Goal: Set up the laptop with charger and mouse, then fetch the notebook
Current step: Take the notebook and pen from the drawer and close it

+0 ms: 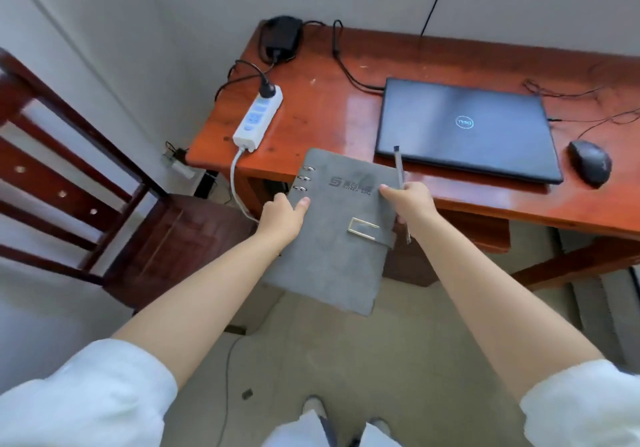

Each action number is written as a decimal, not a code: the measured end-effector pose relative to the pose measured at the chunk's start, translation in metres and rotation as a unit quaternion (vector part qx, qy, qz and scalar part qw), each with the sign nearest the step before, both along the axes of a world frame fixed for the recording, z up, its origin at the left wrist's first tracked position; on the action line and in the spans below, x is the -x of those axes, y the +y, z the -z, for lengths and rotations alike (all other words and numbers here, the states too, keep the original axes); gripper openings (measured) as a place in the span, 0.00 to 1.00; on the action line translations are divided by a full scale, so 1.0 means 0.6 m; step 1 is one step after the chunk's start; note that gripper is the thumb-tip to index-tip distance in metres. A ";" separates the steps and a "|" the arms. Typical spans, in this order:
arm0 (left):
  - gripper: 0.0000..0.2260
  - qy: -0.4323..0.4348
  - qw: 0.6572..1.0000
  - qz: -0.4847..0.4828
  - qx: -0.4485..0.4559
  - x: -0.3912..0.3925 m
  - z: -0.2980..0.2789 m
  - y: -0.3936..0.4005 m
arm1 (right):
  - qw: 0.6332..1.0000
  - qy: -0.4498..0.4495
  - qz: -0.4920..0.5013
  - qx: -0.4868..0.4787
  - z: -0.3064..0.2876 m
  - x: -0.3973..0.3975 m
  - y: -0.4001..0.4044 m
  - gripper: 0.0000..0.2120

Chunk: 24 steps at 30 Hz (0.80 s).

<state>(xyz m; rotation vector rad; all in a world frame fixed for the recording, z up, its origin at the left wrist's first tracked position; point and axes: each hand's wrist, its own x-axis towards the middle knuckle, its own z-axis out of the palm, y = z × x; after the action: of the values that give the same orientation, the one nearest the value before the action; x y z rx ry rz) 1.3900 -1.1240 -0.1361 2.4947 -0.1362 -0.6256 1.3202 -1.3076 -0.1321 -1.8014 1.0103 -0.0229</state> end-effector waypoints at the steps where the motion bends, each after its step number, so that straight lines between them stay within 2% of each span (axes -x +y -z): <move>1: 0.23 -0.001 1.000 -0.016 -0.001 -0.012 -0.008 0.000 | 1.000 -0.005 -0.005 0.003 -0.009 -0.020 0.002 0.06; 3: 0.24 -0.003 0.999 -0.039 -0.002 -0.034 -0.017 -0.004 | 1.000 -0.007 -0.013 0.018 -0.021 -0.057 0.002 0.06; 6: 0.23 -0.020 0.998 -0.067 -0.006 -0.075 -0.017 -0.022 | 0.992 0.037 -0.066 0.099 -0.030 -0.116 -0.009 0.08; 8: 0.22 -0.030 0.996 -0.080 -0.009 -0.108 -0.010 -0.039 | 0.987 0.046 -0.089 0.125 -0.027 -0.156 -0.024 0.14; 11: 0.23 -0.031 0.996 -0.081 -0.024 -0.172 0.012 -0.078 | 0.990 0.049 -0.088 0.102 -0.001 -0.223 -0.062 0.15; 14: 0.23 -0.026 0.996 -0.079 -0.042 -0.240 0.034 -0.119 | 0.992 0.056 -0.087 0.072 0.032 -0.290 -0.098 0.04; 18: 0.23 -0.015 0.993 -0.077 -0.084 -0.323 0.056 -0.162 | 0.989 0.088 -0.110 0.050 0.058 -0.365 -0.139 0.06; 21: 0.23 -0.014 0.991 -0.083 -0.103 -0.375 0.073 -0.189 | 0.988 0.106 -0.100 0.043 0.072 -0.414 -0.166 0.12; 24: 0.23 -0.010 0.990 -0.085 -0.116 -0.408 0.089 -0.211 | 0.988 0.115 -0.094 0.029 0.084 -0.447 -0.182 0.13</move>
<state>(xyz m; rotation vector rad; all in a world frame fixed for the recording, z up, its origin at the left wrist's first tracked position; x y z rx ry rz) 1.6345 -1.2506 -0.1896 2.6991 0.1480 -0.5721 1.5883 -1.4168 -0.1826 -1.9786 1.0041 0.2803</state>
